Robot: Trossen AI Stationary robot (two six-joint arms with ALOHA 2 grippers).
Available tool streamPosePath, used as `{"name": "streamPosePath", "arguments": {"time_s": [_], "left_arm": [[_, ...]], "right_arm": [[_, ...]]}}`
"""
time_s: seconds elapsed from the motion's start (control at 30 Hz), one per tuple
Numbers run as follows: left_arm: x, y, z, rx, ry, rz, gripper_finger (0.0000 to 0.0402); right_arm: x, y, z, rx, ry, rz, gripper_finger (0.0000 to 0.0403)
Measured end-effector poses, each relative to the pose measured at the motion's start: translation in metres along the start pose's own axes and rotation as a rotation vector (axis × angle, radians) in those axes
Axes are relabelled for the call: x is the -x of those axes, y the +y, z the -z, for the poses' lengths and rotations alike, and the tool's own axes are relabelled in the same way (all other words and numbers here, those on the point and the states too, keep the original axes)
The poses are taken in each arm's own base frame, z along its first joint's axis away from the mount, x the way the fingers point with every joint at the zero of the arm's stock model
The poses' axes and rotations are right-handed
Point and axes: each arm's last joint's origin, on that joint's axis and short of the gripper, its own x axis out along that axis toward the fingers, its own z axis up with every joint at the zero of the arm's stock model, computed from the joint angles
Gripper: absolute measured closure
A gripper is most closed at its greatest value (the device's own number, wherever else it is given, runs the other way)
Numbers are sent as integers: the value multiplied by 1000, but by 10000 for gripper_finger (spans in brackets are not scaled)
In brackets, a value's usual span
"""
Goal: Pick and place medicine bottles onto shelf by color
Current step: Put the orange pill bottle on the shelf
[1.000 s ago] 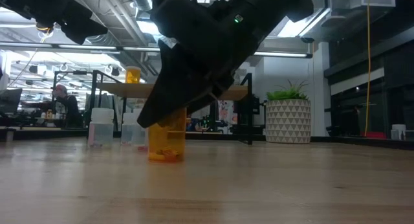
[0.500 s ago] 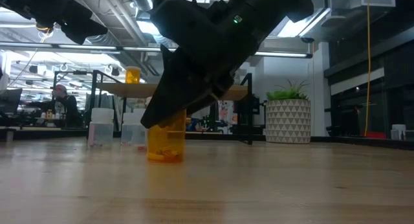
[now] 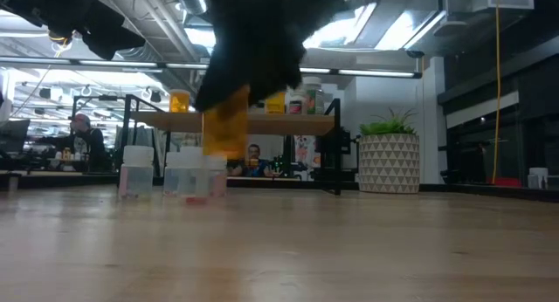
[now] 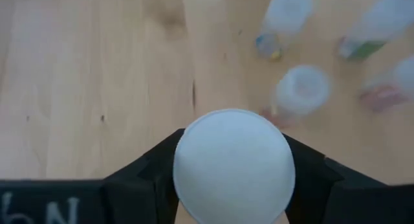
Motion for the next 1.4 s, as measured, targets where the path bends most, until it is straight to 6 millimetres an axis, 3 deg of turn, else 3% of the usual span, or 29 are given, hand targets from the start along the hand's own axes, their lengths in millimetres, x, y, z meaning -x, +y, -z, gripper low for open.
{"name": "streamPosePath", "arguments": {"time_s": [0.27, 0.43, 0.53, 0.77, 0.97, 1.17, 1.27, 1.4], "left_arm": [[0, 0, 0, 0, -1, 0, 159], [0, 0, 0, -2, -2, 0, 159], [0, 0, 0, -2, -2, 0, 159], [0, 0, 0, -2, -2, 0, 159], [0, 0, 0, -3, -2, 0, 159], [0, 0, 0, -10, -2, 0, 159], [0, 0, 0, -10, -2, -1, 159], [0, 0, 0, -10, -2, -1, 159]], "right_arm": [[38, -34, -67, 128, -45, 152, 202], [57, -79, -109, 173, -133, 230, 202], [59, -112, -124, 159, -162, 229, 202], [50, -186, -134, 106, -194, 200, 201], [50, -235, -133, 67, -183, 209, 200], [45, -266, -129, 29, -169, 161, 200], [32, -272, -123, 21, -135, 151, 200], [30, -273, -123, 24, -136, 148, 200]]}}
